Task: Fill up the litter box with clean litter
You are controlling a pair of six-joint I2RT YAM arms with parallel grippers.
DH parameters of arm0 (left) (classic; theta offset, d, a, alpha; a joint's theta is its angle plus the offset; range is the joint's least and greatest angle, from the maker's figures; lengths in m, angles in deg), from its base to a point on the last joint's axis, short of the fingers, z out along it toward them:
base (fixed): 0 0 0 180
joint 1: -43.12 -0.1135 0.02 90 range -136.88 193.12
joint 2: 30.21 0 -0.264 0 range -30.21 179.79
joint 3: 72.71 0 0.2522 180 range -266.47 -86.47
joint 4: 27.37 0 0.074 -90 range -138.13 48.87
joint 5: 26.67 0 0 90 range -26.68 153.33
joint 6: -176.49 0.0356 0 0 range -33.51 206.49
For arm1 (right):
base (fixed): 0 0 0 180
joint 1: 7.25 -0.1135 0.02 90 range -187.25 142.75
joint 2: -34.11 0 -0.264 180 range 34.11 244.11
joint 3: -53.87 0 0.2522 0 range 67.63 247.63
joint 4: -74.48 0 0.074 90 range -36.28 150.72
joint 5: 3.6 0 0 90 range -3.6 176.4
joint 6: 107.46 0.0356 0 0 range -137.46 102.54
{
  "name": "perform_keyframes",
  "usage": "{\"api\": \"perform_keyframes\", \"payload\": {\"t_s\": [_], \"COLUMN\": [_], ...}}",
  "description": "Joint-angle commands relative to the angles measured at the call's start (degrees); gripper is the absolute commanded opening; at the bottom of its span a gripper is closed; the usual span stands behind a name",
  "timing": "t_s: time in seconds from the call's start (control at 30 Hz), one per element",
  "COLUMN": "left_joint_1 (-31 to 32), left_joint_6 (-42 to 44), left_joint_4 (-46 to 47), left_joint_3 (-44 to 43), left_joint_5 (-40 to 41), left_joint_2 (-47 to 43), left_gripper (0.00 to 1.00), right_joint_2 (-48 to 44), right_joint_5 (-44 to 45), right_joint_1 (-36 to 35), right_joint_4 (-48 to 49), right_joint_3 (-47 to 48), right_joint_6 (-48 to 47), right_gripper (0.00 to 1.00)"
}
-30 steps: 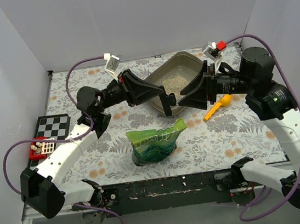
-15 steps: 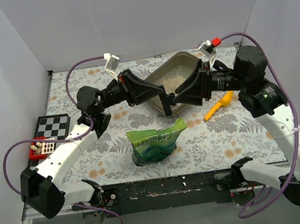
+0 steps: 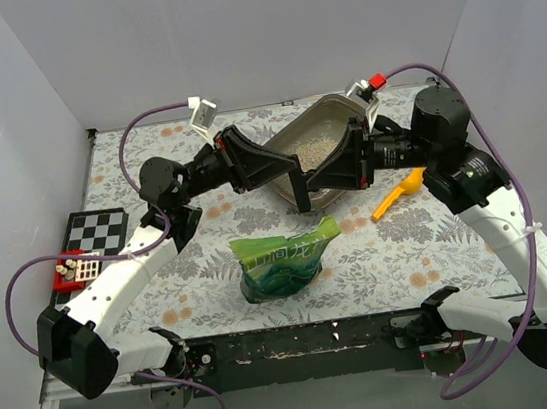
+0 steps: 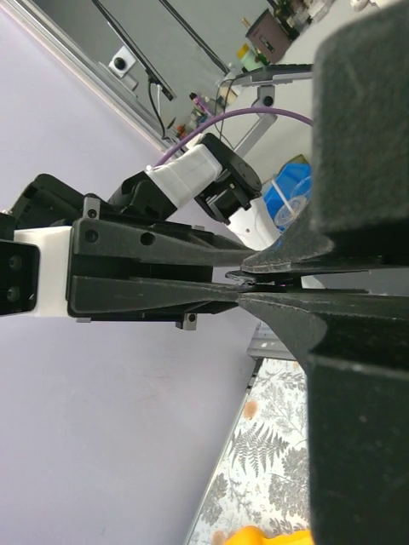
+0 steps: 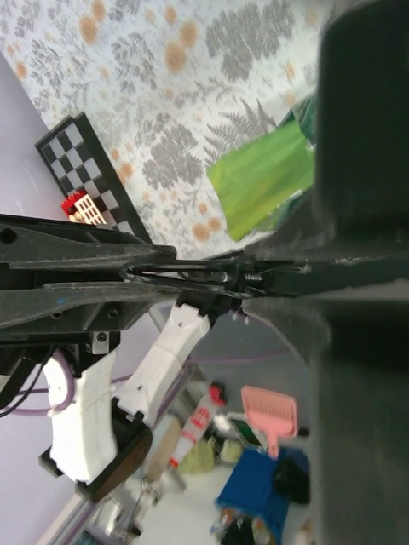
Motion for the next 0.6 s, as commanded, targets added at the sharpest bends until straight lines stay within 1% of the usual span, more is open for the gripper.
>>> {"api": "perform_keyframes", "payload": {"t_s": [0.0, 0.03, 0.13, 0.17, 0.27, 0.37, 0.5, 0.57], "left_joint_1": [-0.3, -0.4, -0.4, -0.4, -0.4, -0.5, -0.5, -0.6], "left_joint_6": [-0.3, 0.0, 3.1, 4.7, 10.7, 17.3, 27.0, 32.1], "left_joint_4": [1.6, 1.3, -2.1, -3.7, -10.5, -20.7, -33.6, -41.5], "left_joint_3": [-0.8, -0.6, 0.0, 0.3, 1.0, 1.1, 1.3, 0.9], "left_joint_5": [0.7, 0.6, 0.5, 0.4, 0.1, 0.0, 0.5, 0.7], "left_joint_2": [-1.2, -1.6, -3.2, -3.8, -6.3, -8.2, -11.1, -12.1], "left_gripper": [0.02, 0.07, 0.33, 0.39, 0.44, 0.48, 0.49, 0.49], "right_joint_2": [0.0, 0.0, -0.7, -0.9, -0.9, 0.0, 0.2, 0.3], "right_joint_5": [4.4, 5.4, 9.5, 10.3, 12.3, 13.9, 17.0, 18.4], "right_joint_1": [-0.8, -0.9, -0.8, -0.8, -0.8, -0.8, -0.8, -0.8], "right_joint_4": [-0.7, -2.2, -7.1, -8.4, -13.6, -20.0, -27.3, -31.0], "right_joint_3": [1.2, 1.7, 3.6, 4.2, 6.1, 8.4, 10.9, 12.3], "right_joint_6": [-1.2, -2.6, -5.6, -6.8, -10.3, -14.1, -20.5, -23.4], "right_gripper": [0.01, 0.01, 0.01, 0.01, 0.01, 0.01, 0.01, 0.01]}}
